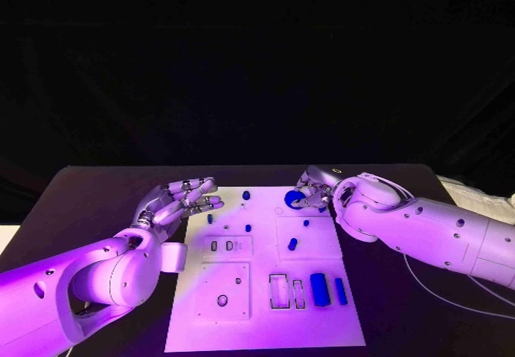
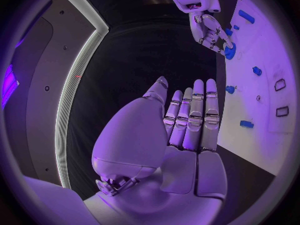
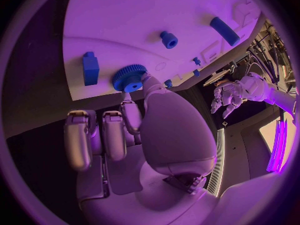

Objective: Assemble the parts on the task board

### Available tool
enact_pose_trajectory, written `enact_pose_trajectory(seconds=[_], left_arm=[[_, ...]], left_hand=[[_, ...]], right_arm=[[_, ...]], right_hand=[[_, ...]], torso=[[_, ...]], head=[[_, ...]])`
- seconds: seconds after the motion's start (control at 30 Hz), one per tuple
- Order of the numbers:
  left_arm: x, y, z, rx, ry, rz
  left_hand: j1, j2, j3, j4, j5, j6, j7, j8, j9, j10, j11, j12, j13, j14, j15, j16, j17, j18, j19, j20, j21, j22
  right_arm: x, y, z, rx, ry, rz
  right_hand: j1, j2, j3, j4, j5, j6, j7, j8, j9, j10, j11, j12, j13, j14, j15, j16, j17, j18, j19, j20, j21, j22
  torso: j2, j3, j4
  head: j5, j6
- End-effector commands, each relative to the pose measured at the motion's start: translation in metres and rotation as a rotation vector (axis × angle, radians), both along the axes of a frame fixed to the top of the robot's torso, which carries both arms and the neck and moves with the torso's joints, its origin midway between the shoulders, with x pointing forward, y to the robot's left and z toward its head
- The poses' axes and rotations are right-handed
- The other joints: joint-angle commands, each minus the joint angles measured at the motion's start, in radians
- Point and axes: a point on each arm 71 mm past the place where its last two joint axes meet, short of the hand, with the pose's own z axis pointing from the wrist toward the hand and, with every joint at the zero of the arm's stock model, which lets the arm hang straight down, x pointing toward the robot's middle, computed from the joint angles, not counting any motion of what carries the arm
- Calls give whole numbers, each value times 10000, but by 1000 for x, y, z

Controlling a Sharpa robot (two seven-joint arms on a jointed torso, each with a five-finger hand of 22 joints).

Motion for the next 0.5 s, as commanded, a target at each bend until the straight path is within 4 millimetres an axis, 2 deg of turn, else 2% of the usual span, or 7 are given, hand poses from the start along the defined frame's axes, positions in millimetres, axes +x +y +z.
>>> enact_pose_trajectory(seconds=[0.03, 0.3, 0.5], left_arm=[[0, -3, 1, -146, -28, -233], [0, -2, 1, -215, 96, -257], [0, -3, 0, -233, 121, -275]], left_hand=[[33, 68, 19, -54, -8, 76, 19, -56, -8, 90, -13, -59, -11, 79, 18, -43, 15, 119, 98, 3, -44, -14], [36, 69, 14, -71, -20, 78, 15, -68, -9, 94, -14, -69, -13, 83, 18, -59, 22, 118, 107, 1, -58, -22], [33, 68, 10, -75, -31, 78, 14, -72, -9, 95, -15, -72, -13, 84, 18, -65, 24, 117, 110, 1, -63, -25]], right_arm=[[0, 0, -3, -710, -45, -63], [-3, 3, -2, -1152, -417, -4], [-10, 17, 3, -892, -933, 376]], right_hand=[[284, 100, 179, -96, -223, 185, -33, 85, 41, 105, -66, 73, 28, 701, -24, 46, 663, -134, 252, -38, 71, 1176], [998, 286, 915, -692, -536, 655, -183, 301, 119, 152, -205, 177, 203, 707, -146, 78, 748, -153, 297, -144, 112, 1274], [888, 272, 1137, -762, -614, 804, -226, 370, 140, 203, -239, 239, 291, 711, -172, 87, 775, -173, 348, -177, 149, 1368]], torso=[[-7, -1, 4], [-4, 1, -3], [-3, 0, 3]], head=[[13, -18], [26, -22], [25, -3]])
